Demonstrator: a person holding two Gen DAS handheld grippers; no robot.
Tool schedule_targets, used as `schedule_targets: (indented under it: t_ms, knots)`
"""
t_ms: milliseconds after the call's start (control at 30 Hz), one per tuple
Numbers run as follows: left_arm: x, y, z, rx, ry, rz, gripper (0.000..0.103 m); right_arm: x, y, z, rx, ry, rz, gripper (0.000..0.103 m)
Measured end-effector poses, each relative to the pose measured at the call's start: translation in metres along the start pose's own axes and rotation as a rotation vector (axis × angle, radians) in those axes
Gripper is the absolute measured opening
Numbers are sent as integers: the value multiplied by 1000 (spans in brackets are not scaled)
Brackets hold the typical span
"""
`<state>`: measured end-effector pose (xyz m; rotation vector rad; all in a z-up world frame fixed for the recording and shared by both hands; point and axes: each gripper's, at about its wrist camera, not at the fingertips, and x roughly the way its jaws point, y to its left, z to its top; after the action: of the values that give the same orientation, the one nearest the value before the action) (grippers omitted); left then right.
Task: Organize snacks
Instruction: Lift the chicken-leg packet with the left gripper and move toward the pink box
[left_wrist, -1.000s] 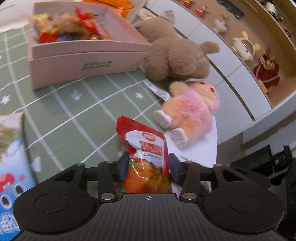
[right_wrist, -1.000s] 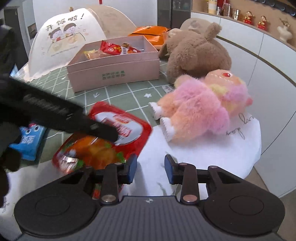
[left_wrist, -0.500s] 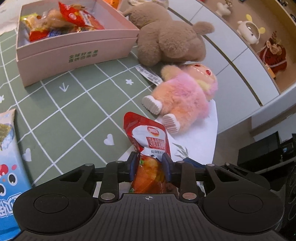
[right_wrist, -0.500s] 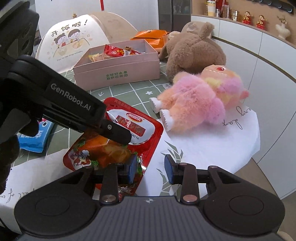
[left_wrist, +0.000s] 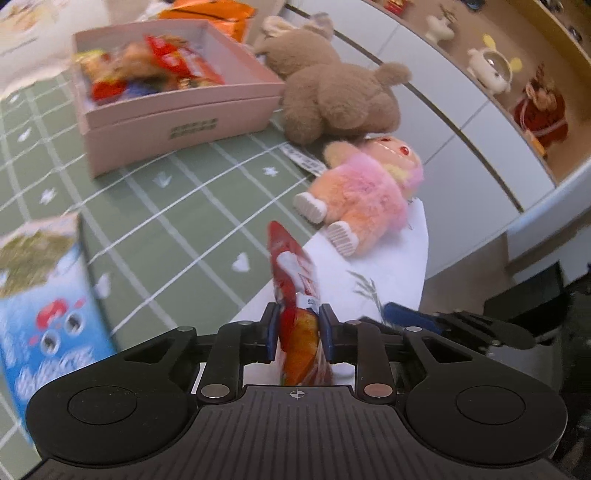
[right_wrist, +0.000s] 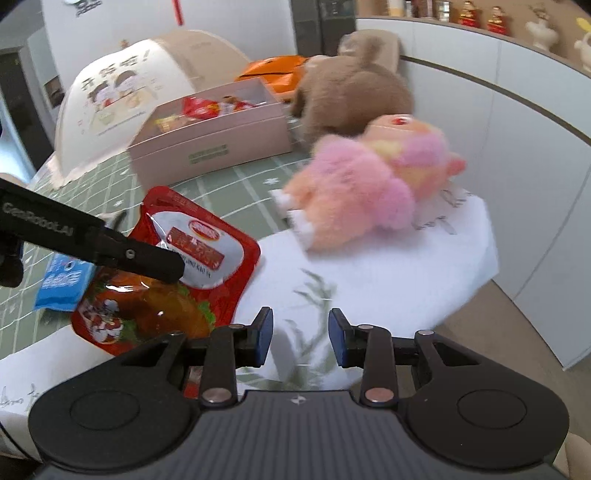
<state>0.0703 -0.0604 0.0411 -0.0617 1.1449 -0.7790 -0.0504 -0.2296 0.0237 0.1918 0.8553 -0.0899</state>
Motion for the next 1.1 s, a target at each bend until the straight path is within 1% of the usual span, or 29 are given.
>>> schedule_targets:
  t_ms: [67,167,200,233,267,300,333,400,467,533,600,633,700,767,867,967,1100]
  knots:
    - [-6,6,-4,-23,3,-23,27,3,10,-1,-23,9,41,34]
    - [-3,10,-5,-23,27,-43,28,4,27,-6,-101,-9,38,34]
    - [0,10,-6,-18,33,-33,30,4,29,-7,-112,-14,32,34]
    - [3,10,-6,-8,41,-26,36,4,29,-8,-115,-19,35,34]
    - [6,11,-7,-7,48,-32,42,3,28,-8,-111,-21,43,34]
    - [10,12,-8,-10,59,-47,45,3,26,-8,-106,-23,50,34]
    - [14,12,-9,-11,72,-63,50,2,25,-8,-99,-26,58,34]
    - [19,12,-11,-6,72,-79,52,2,24,-9,-100,-34,61,34]
    - [22,14,-11,-17,61,-85,51,1,27,-12,-108,-45,54,34]
    - [24,16,-11,-43,53,-89,48,1,28,-14,-118,-55,44,34]
    - [25,17,-11,-69,66,-77,37,0,29,-16,-122,-63,41,34]
    - [26,17,-10,-78,77,-66,34,-1,28,-17,-121,-67,44,34]
    - [25,18,-11,-84,83,-75,33,-1,27,-18,-113,-74,49,34]
    - [22,15,-13,-80,80,-82,29,-2,26,-19,-108,-78,51,34]
    - [18,12,-17,-79,69,-83,27,-3,26,-17,-96,-66,59,34]
    - [13,13,-21,-102,42,-96,27,-5,24,-14,-88,-53,68,34]
    - [1,13,-25,-111,-21,-83,26,-7,21,-8,-92,-49,46,36]
